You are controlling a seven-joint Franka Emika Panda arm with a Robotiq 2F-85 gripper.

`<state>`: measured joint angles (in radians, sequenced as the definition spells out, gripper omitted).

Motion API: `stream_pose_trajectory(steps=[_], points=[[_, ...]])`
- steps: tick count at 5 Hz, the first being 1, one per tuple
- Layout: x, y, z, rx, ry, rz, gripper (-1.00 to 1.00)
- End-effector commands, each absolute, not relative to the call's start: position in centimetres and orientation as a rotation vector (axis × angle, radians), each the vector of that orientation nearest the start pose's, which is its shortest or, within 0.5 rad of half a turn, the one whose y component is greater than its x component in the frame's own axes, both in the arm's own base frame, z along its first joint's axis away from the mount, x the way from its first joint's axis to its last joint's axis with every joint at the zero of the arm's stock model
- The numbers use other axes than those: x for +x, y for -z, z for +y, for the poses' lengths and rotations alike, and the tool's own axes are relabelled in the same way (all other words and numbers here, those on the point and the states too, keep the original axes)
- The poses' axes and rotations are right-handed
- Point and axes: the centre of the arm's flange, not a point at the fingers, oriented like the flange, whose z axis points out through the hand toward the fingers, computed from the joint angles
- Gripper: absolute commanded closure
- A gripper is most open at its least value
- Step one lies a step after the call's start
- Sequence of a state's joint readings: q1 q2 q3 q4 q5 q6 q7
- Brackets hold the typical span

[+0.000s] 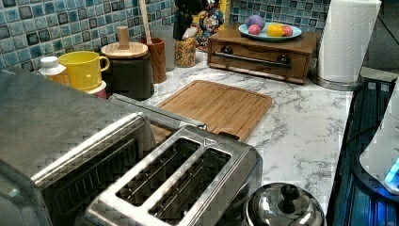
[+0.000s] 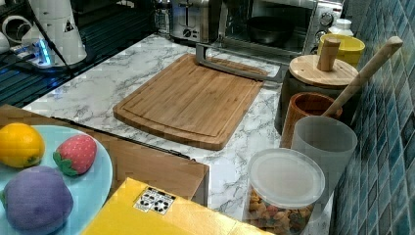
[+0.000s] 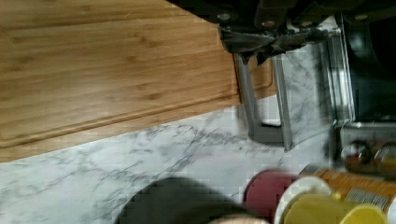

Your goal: Close the oven.

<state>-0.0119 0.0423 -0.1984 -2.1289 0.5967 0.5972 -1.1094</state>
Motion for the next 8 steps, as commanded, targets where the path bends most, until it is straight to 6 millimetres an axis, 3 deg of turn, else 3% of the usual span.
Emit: stream_pose_trajectory(steps=[1, 2, 4, 5, 6, 8], points=[[52.5, -34.1, -5.9, -2.423, 0.237, 0.079, 1.0], [53.1, -32.4, -7.5, -2.362, 0.341, 0.112, 1.0], [54.8, -27.6, -5.6, -2.343, 0.323, 0.087, 1.0], [53.5, -28.3, -4.2, -2.284, 0.454, 0.114, 1.0], [54.0, -28.6, -3.1, -2.282, 0.466, 0.108, 1.0], [53.9, -26.4, 1.2, -2.338, 0.394, 0.041, 1.0]])
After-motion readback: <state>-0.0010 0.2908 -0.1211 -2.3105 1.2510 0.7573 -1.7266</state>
